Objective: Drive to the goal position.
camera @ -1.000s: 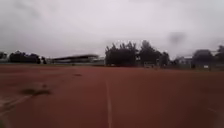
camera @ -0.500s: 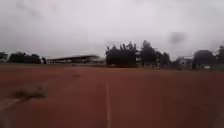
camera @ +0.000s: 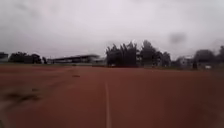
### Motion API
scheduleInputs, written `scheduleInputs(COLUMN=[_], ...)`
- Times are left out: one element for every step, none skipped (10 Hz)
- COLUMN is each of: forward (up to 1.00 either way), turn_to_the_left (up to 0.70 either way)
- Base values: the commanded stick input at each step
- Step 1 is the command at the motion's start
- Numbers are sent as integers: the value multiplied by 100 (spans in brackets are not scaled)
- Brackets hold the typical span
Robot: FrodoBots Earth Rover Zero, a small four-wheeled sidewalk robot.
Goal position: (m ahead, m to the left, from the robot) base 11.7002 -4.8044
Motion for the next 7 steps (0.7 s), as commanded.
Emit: scheduleInputs(forward=[50, 50, 50, 50, 50, 50, 50], turn_to_the_left=[0, 0, 0, 0, 0, 0, 0])
